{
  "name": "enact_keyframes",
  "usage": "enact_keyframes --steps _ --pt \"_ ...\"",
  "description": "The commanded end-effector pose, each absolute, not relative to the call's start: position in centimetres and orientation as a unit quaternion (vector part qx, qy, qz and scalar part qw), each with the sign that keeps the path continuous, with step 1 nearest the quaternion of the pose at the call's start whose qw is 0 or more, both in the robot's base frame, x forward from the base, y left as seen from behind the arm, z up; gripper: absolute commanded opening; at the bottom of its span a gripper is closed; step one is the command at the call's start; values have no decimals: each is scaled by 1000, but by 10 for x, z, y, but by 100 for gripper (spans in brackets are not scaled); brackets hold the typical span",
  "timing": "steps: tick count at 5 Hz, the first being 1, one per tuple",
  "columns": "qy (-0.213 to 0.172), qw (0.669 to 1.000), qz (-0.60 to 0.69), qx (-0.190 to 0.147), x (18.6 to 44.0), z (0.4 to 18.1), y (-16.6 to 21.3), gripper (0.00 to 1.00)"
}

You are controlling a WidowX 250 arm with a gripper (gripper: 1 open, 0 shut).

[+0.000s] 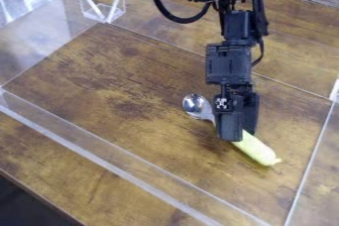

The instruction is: Put the mushroom in the silver pot

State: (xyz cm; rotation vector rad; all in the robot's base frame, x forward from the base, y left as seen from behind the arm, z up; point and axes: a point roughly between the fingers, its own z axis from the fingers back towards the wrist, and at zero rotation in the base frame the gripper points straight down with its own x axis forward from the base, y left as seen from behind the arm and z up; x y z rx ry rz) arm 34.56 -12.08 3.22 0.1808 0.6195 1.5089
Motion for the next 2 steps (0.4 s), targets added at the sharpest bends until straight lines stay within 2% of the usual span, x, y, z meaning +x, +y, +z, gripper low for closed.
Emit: enact_keyframes --steps 1,2 --pt "255 705 659 66 336 62 -128 0" --pt "259 714 647 69 329 66 -128 0"
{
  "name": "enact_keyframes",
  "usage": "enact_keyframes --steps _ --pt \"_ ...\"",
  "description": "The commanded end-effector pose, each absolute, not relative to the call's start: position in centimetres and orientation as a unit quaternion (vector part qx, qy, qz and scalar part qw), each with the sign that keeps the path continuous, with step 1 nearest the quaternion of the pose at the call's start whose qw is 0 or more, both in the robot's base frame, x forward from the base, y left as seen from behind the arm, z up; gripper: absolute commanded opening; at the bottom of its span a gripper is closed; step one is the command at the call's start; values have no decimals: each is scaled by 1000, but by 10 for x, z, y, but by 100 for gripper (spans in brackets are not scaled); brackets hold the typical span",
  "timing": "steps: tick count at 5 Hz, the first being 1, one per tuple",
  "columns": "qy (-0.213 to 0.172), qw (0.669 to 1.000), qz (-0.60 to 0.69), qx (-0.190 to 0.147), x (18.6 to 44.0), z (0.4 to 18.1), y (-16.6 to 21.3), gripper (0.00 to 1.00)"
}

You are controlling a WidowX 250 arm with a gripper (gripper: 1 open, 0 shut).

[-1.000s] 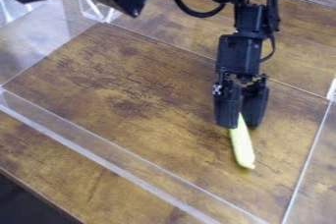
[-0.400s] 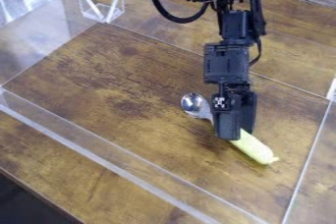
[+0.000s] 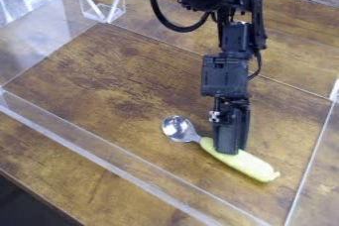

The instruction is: Put the mushroom in the silver pot

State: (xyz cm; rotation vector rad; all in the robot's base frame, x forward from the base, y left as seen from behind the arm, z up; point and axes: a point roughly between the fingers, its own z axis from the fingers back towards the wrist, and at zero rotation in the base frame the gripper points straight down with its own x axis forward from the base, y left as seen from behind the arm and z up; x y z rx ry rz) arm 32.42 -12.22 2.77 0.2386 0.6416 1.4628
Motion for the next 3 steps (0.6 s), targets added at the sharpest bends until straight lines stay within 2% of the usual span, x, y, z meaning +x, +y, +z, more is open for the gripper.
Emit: enact_keyframes --steps 1,3 --pt "271 716 639 69 335 69 -124 0" --pt "290 724 622 67 351 61 -115 0"
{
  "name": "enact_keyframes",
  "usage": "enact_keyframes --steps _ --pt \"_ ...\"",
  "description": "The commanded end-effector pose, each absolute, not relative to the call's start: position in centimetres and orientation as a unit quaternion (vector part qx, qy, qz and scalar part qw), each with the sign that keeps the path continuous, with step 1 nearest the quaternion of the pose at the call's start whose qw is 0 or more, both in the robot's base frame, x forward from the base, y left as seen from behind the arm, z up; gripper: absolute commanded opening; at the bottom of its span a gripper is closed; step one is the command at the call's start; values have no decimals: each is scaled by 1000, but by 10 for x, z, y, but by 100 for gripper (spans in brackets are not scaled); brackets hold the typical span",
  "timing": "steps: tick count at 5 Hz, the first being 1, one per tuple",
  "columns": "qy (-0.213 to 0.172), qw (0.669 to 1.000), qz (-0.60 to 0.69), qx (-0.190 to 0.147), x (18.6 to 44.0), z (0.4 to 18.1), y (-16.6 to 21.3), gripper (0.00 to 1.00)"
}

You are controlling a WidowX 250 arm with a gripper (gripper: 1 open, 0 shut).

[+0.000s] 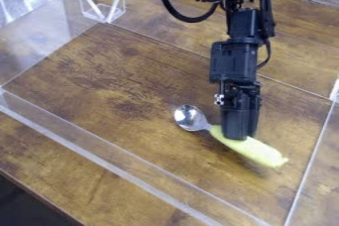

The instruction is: Put the mushroom in the silver pot

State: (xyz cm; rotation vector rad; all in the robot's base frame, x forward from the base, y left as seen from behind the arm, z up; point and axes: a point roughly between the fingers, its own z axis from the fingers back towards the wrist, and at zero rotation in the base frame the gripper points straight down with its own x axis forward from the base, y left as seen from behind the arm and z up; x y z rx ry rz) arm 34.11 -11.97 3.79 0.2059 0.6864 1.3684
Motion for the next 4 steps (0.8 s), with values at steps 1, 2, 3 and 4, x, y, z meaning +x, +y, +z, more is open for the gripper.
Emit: enact_keyframes --steps 1,2,3,4 --pt "293 729 615 70 357 56 -106 0" --pt "311 734 601 63 362 54 -99 0" --pt "325 750 572 66 361 59 -100 0" --pt "337 765 545 69 358 66 -102 0"
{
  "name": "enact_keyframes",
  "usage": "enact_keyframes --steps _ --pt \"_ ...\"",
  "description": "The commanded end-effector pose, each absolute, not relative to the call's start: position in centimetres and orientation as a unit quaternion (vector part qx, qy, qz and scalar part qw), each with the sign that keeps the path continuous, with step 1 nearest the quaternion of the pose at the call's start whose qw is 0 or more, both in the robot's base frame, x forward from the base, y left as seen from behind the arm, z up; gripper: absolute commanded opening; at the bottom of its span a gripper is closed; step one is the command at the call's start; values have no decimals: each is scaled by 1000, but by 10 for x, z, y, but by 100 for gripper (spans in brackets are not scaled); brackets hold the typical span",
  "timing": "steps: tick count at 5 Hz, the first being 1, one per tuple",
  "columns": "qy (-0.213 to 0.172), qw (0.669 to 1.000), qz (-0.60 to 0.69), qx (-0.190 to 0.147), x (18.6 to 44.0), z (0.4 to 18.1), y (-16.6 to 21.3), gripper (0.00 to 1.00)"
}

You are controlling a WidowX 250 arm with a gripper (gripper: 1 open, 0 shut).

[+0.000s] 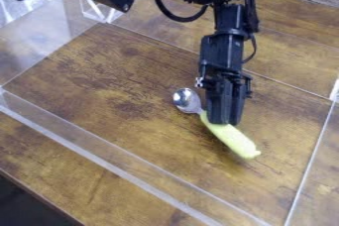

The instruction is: Put the mushroom in the silver pot

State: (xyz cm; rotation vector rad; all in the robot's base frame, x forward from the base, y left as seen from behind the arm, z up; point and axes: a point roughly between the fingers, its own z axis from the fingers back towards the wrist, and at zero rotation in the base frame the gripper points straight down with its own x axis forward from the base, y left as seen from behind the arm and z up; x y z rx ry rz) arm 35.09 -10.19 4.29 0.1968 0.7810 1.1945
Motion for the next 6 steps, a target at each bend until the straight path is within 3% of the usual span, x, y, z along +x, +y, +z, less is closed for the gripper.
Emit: enact_keyframes --steps 1,6 --pt "348 773 526 70 359 68 -97 0" --pt "417 769 483 49 343 62 -109 0"
